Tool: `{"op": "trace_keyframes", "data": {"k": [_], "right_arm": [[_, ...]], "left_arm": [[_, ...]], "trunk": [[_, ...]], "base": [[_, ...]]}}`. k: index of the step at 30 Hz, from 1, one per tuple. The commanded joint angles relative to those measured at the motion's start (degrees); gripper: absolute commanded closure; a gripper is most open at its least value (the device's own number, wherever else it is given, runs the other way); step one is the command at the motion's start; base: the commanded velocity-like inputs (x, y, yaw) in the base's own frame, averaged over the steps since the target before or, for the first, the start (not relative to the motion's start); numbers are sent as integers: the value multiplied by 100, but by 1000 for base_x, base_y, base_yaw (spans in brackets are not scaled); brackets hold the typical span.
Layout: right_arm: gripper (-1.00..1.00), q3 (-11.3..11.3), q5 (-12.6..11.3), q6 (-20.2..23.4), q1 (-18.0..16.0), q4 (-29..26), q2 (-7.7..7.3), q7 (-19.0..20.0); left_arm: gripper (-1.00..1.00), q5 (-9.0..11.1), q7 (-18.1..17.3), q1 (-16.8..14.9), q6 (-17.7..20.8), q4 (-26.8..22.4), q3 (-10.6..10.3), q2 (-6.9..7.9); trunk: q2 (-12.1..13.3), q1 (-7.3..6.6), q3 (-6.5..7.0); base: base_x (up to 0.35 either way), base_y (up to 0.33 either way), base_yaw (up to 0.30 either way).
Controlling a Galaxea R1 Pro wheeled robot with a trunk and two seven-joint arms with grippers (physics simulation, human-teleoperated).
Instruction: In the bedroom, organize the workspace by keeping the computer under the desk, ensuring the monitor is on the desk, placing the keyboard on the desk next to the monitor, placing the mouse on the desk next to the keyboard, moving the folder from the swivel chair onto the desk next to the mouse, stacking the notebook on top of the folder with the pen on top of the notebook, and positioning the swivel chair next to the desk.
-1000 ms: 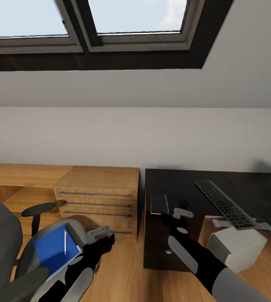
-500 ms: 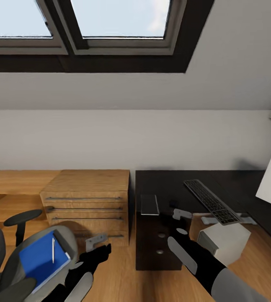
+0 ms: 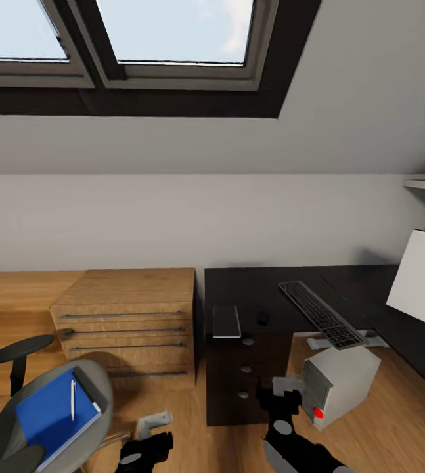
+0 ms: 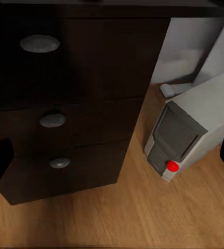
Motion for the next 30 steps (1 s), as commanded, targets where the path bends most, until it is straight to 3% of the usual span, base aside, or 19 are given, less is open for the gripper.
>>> {"op": "trace_keyframes", "data": {"k": [1, 5, 9, 14, 17, 22, 27, 28, 30], "right_arm": [[-100, 98, -43, -117, 28, 90, 8, -26], [-100, 228, 3, -363, 199, 574, 69, 116], [-100, 265, 19, -469, 325, 958, 105, 461], [-100, 278, 23, -783, 435, 1598, 127, 1172], [-100, 282, 9, -1179, 511, 2214, 141, 1859], [-100, 278, -13, -1347, 532, 2614, 182, 2257], [-100, 274, -40, -1395, 540, 2755, 203, 2374], [-100, 274, -55, -1434, 591, 2785, 219, 2395], [-100, 274, -60, -1483, 628, 2792, 224, 2396]], "left_arm": [[-100, 20, 42, -6, -81, 87, -83, -26], [-100, 33, 44, -7, -514, 491, -452, -166], [-100, 45, 47, -8, -722, 793, -678, -215], [-100, 65, 48, -9, -839, 1314, -815, -272], [-100, 73, 44, -10, -880, 1983, -853, -435], [-100, 70, -59, -8, -977, 2740, -866, -646], [-100, 65, -560, -8, -1388, 3460, -870, -795], [-100, 64, -1040, -6, -1598, 3755, -868, -838], [-100, 66, -1221, -8, -1653, 3832, -866, -848]], "trunk": [[-5, 0, -6], [-5, 0, -4], [35, -22, 15], [236, -131, 105], [356, -197, 159], [557, -307, 249], [757, -417, 339], [797, -439, 357], [877, -483, 393]], "base": [[0, 0, -22], [0, 0, -10], [0, 0, -4], [0, 0, -1], [0, 0, 0], [0, 0, 0], [0, 0, 0], [0, 0, 0], [0, 0, 0]]}}
